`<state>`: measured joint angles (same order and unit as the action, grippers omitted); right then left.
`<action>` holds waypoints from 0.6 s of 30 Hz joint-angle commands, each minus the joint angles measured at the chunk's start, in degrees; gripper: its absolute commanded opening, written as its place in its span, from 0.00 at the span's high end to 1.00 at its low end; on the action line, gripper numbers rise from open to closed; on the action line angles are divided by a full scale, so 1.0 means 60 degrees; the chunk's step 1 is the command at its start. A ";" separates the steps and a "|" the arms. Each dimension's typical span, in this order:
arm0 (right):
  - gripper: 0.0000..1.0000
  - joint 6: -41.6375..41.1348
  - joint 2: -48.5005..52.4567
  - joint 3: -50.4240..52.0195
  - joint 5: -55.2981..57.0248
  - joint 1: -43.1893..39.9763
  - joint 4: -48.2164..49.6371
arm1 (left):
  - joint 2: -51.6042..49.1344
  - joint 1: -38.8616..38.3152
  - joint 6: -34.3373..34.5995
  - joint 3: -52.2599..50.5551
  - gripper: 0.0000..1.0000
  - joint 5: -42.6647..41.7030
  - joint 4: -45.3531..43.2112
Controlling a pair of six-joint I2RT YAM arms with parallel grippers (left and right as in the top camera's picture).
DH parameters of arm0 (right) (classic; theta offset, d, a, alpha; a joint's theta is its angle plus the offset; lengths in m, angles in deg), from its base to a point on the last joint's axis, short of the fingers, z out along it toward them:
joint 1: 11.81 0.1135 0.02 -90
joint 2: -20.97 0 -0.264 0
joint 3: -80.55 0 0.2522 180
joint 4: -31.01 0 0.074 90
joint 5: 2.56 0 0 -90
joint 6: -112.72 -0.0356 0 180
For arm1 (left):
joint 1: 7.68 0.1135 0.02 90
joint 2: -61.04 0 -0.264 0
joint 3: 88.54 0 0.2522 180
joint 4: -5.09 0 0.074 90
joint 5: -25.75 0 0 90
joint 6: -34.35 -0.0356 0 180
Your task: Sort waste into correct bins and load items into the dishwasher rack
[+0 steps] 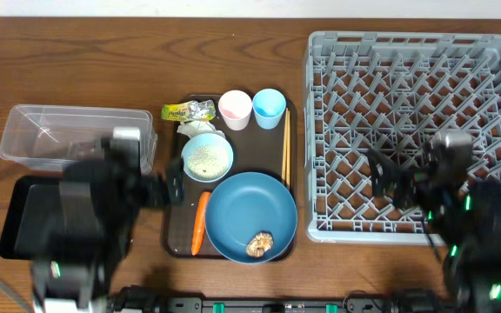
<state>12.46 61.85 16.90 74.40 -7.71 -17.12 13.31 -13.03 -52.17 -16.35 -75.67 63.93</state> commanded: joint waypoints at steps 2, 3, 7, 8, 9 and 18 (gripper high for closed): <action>0.01 -0.0135 0.2645 -0.2492 -0.1104 -0.0080 -0.1286 | -0.2084 0.0029 0.0153 0.2288 0.02 -0.0681 0.1075; 0.01 -0.0135 0.3228 -0.2987 -0.1235 -0.0080 -0.1606 | -0.2404 0.0033 0.0153 0.2521 0.02 -0.0667 0.1166; 0.01 0.0098 0.4830 -0.4025 -0.1381 -0.0080 -0.2131 | -0.3330 0.0029 0.1162 0.2703 0.02 -0.1763 0.0721; 0.01 0.0098 0.5107 -0.4116 -0.1377 -0.0080 -0.2131 | -0.3497 0.0029 0.1402 0.2703 0.02 -0.1851 0.0433; 0.01 0.0095 0.5300 -0.4142 -0.1373 -0.0084 -0.2124 | -0.3661 0.0029 0.1694 0.2703 0.02 -0.1883 0.0175; 0.01 -0.0149 0.6153 -0.4146 -0.0018 -0.0080 -0.2714 | -0.6054 -0.0834 0.1865 0.3603 0.08 -0.0441 -0.0674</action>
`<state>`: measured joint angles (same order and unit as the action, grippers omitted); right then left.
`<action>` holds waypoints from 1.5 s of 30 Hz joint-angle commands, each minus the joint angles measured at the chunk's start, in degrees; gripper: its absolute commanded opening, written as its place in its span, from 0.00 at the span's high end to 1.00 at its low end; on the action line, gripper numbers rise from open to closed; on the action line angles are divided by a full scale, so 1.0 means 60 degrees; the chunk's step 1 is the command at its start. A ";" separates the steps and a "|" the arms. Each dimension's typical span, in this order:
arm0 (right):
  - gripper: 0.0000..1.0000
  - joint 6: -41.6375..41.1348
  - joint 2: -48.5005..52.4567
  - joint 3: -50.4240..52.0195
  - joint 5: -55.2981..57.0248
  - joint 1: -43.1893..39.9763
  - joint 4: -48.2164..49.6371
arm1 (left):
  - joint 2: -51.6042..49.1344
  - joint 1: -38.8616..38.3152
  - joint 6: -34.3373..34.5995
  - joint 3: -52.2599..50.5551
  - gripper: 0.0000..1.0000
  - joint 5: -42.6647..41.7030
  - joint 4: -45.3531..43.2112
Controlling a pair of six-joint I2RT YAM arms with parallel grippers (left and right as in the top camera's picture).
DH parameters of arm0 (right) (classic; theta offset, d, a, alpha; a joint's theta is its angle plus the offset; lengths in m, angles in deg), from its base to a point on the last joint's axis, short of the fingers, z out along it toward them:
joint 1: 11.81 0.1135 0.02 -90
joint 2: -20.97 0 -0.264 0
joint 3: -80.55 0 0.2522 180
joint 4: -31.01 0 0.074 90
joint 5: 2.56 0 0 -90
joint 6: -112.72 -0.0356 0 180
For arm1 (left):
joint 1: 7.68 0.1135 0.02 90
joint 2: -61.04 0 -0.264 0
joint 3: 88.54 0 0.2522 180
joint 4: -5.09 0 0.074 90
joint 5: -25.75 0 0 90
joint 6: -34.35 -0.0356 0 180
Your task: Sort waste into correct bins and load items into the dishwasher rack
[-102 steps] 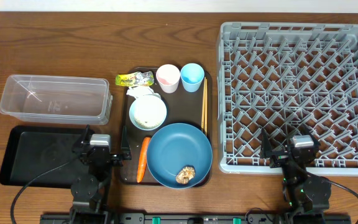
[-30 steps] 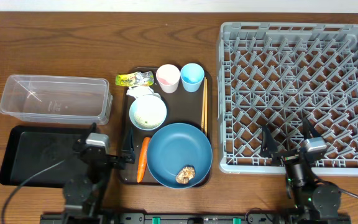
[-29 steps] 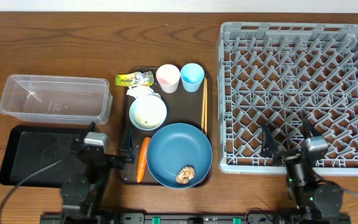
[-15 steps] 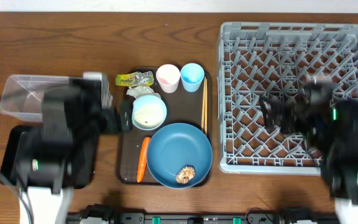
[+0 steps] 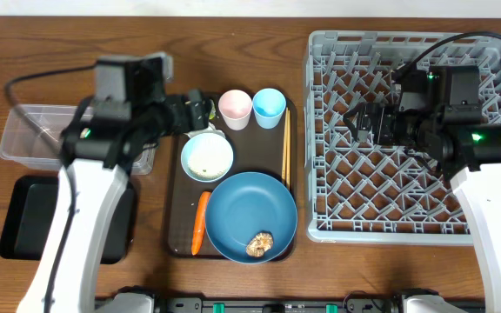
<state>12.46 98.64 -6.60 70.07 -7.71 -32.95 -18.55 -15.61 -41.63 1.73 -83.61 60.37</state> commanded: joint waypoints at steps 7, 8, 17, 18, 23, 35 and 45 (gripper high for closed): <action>0.01 -0.0375 0.0040 -0.0229 0.1042 -0.0080 -0.0233 | -0.3151 -0.1271 -0.0310 0.1177 0.17 0.2328 -0.1472; 0.01 -0.0455 0.0040 -0.0229 0.1042 -0.0080 -0.0302 | -0.3399 -0.1275 -0.0324 0.1177 0.18 0.2397 -0.1654; 0.01 -0.0492 0.0040 -0.0193 0.1075 -0.0080 -0.0998 | -0.5158 -0.1257 -0.0546 0.1173 0.32 0.3169 -0.2739; 0.01 -0.0492 0.0040 -0.0189 0.1075 -0.0080 -0.1064 | -0.5264 -0.1257 -0.0550 0.1173 0.34 0.3166 -0.2812; 0.01 -0.0488 0.0040 -0.0091 0.1129 -0.0080 -0.1242 | -0.5668 -0.1257 -0.0535 0.1162 0.46 0.3126 -0.2809; 0.01 -0.0492 0.0040 -0.0051 0.1147 -0.0080 -0.1104 | -0.5956 -0.1362 -0.0535 0.1162 0.87 0.2535 -0.2539; 0.01 -0.0495 0.0040 -0.0055 0.1147 -0.0084 -0.1024 | -0.4495 -0.1362 -0.0200 0.1166 0.94 0.2473 -0.1971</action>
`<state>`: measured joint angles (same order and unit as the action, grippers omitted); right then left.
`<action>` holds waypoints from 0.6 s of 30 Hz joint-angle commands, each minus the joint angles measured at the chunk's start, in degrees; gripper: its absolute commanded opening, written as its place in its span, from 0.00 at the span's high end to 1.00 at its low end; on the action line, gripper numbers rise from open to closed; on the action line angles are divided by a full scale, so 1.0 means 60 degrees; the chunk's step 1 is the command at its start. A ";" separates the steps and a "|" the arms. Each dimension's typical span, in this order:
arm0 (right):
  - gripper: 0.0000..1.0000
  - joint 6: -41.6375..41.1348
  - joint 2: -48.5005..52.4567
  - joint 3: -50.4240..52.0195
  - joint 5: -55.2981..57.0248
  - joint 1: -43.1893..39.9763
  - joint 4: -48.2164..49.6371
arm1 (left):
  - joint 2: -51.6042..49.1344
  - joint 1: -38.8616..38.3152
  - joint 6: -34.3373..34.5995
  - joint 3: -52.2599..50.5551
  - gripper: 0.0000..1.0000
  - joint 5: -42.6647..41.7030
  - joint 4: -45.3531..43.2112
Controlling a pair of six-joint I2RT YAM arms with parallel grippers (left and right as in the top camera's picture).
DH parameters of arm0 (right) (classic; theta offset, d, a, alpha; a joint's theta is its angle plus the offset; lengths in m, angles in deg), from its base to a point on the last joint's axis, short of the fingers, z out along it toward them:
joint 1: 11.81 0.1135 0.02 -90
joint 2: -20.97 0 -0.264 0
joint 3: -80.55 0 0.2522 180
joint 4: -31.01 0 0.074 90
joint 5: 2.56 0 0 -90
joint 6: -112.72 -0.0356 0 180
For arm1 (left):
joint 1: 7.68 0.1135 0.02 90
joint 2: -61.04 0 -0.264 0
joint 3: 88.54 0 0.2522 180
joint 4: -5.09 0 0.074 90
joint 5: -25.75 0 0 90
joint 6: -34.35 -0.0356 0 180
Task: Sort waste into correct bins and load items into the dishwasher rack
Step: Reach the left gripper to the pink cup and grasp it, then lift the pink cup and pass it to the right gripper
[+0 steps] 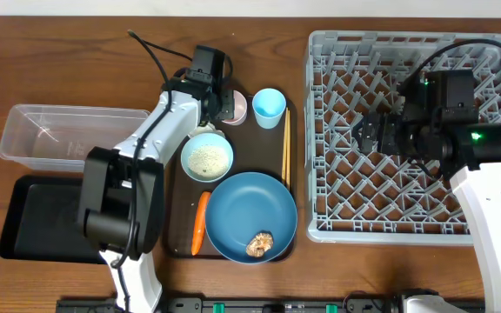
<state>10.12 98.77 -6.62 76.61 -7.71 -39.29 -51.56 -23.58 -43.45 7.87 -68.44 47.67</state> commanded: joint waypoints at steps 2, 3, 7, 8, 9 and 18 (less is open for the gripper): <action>0.01 -0.0102 0.0018 -0.0051 0.0058 -0.0095 0.0117 | 0.1632 -0.0033 0.0106 0.0142 0.94 -0.0142 0.0535; 0.01 -0.0106 0.0015 -0.0051 0.0051 -0.0124 0.0182 | 0.1938 -0.0025 0.0102 0.0142 0.94 -0.0280 0.0696; 0.01 -0.0047 -0.0040 -0.0055 -0.0255 -0.0229 0.0466 | 0.3220 -0.0004 0.0084 0.0142 0.94 -0.1745 0.1198; 0.01 0.0076 -0.0069 -0.0055 -0.0463 -0.0248 0.0543 | 0.3461 -0.0004 0.0084 0.0142 0.94 -0.2076 0.1268; 0.01 0.0248 -0.0117 -0.0055 -0.0725 -0.0262 0.0634 | 0.3701 0.0004 0.0080 0.0142 0.94 -0.2419 0.1326; 0.09 0.3268 -0.0969 -0.0055 -0.5737 -0.0324 0.1570 | 0.4696 0.0029 -0.0499 0.0142 0.94 -0.7519 0.1450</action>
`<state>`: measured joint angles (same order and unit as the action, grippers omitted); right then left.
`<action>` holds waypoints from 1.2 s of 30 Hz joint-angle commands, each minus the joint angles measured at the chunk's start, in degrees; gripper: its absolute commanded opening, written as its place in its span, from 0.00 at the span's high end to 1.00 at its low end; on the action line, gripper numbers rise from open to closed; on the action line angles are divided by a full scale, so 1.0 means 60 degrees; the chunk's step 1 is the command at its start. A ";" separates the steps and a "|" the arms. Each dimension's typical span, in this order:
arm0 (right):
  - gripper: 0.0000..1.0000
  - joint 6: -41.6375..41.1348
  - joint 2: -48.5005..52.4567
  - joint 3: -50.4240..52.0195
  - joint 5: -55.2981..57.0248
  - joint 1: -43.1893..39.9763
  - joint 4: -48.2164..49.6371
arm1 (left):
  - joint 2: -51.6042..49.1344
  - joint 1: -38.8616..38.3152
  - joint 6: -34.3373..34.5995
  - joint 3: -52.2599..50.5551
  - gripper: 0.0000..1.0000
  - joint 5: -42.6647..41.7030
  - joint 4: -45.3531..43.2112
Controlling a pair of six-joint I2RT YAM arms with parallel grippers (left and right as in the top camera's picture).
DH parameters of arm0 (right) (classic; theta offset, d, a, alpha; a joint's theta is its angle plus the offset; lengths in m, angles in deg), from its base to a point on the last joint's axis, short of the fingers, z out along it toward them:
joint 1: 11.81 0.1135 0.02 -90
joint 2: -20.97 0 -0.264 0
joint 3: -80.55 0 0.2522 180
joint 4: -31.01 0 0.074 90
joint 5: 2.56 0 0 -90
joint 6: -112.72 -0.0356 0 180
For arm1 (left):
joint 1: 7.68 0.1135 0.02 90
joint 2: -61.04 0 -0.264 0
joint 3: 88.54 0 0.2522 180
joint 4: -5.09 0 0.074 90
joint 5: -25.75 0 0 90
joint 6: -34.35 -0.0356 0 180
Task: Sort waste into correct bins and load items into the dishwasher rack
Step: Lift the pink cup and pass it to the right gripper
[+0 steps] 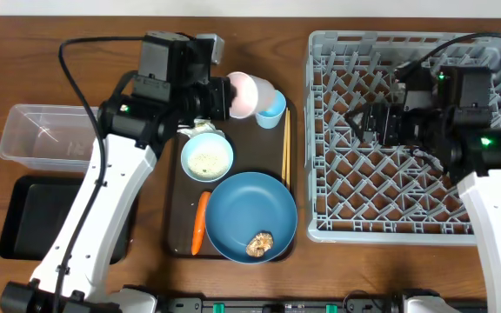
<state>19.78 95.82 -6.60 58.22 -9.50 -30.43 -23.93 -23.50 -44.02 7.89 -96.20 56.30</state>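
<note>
My left gripper (226, 96) is shut on the pink cup (249, 94). It holds the cup tipped on its side above the back of the brown tray (174, 239). The blue cup (272, 109) stands just to the right, partly under the pink one. Also on the tray are a pair of chopsticks (286, 132), a small bowl (207, 158) with white scraps, a carrot (199, 223) and a blue plate (249, 213) carrying a food scrap (259, 244). My right gripper (369, 122) hovers open over the grey dishwasher rack (407, 217), holding nothing.
A clear plastic bin (37, 135) sits at the left, with a black bin (20, 222) in front of it. A crumpled bit of paper (200, 129) shows by the bowl under my left arm. The rack fills the right side of the table.
The pink cup stood upright on the tray with my left gripper down at it. Now it is lifted and tipped sideways in that gripper. The right gripper has barely shifted over the rack.
Both arms were low near the table's front edge, the pink cup standing beside the blue one. Then my left gripper was over the wrapper at the tray's back left, and the right above the rack. Later the left was at the pink cup, which it now holds raised.
</note>
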 commanded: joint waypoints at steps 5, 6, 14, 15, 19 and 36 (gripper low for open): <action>0.12 0.2812 -0.1053 -0.0058 -0.4856 -0.0015 0.0270 | 0.0091 0.0015 -0.0506 0.0138 0.94 -0.6251 -0.0415; 0.11 0.2918 -0.1147 -0.0058 -0.5173 0.0000 0.0328 | 0.0091 0.0015 -0.0503 0.0138 0.94 -0.6889 -0.0619; 0.11 0.4105 -0.1435 -0.0058 -0.7278 0.0011 0.0506 | 0.0091 -0.0004 -0.0066 0.0138 0.94 -0.8939 -0.1814; 0.10 0.4197 -0.1428 -0.0058 -0.7442 0.0033 0.0576 | 0.0091 -0.0007 -0.0066 0.0138 0.93 -0.9023 -0.1861; 0.06 0.4386 -0.1428 -0.0055 -0.7548 0.0291 0.1118 | 0.0091 -0.0022 -0.0066 0.0138 0.94 -0.9107 -0.1912; 0.34 0.2918 -0.1005 -0.0055 -0.6634 0.2076 0.3785 | 0.0091 -0.0029 -0.0069 0.0138 0.94 -0.9100 -0.1956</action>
<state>40.54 88.89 -6.60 17.55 1.47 -8.29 -23.93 -23.54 -44.93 7.89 -149.55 45.13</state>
